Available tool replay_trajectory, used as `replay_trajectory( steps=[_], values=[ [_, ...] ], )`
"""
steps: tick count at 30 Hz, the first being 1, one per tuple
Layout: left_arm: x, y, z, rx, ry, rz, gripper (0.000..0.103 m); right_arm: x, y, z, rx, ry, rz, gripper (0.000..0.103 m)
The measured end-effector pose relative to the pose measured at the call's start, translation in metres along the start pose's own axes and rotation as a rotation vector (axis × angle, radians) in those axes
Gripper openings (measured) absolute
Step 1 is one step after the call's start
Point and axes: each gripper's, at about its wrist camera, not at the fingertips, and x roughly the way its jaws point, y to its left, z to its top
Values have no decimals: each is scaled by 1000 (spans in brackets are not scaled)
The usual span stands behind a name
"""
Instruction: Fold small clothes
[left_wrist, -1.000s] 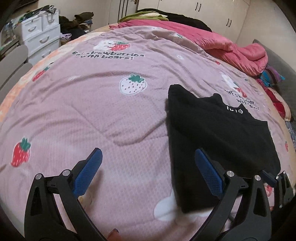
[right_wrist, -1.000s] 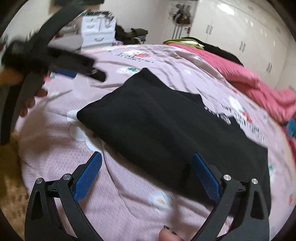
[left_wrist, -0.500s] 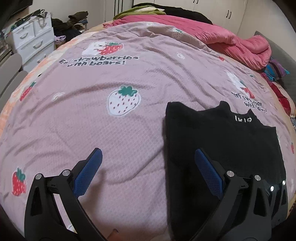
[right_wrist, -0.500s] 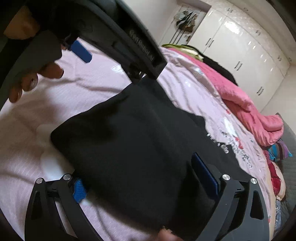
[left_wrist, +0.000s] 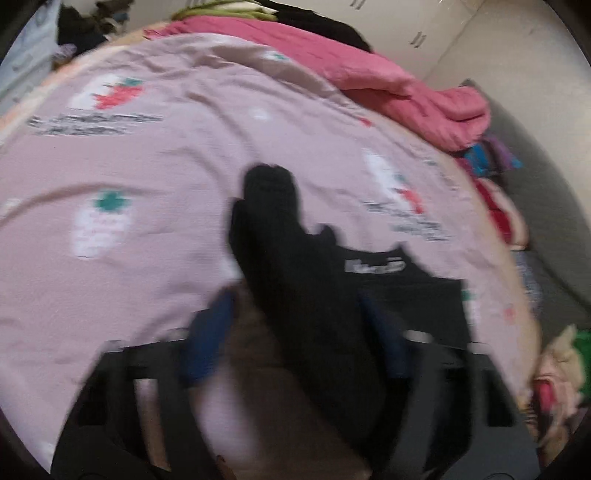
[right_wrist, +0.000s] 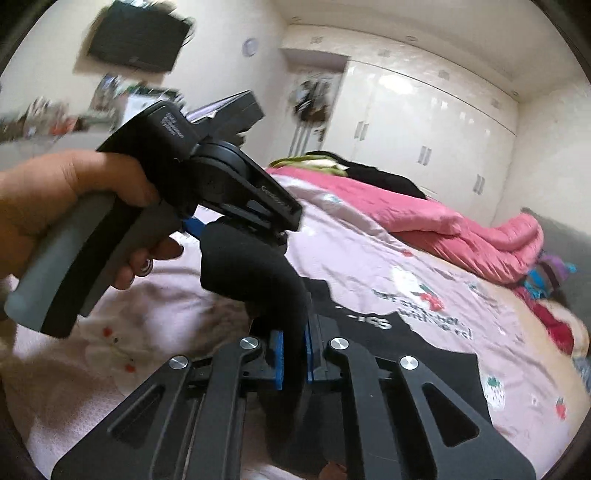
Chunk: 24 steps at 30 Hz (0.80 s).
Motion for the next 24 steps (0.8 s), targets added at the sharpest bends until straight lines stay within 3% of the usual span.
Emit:
replay_trajectory(
  steps=[3,5,16,24],
  values=[
    [-2,-37,5,67,-32,5,29,-15,-24,-4,92,-25,-39,7],
    [-1,-60,8,106,-42,-5,27,-23,-38,-8,137,-39,-63,7],
    [45,-173,0,262,16,-24,26,-48,-120,-54,460,19,-137,7],
    [89,-205,-18,290,87,-15,26,-51,-149,-86,637,88,-132,7]
  ],
)
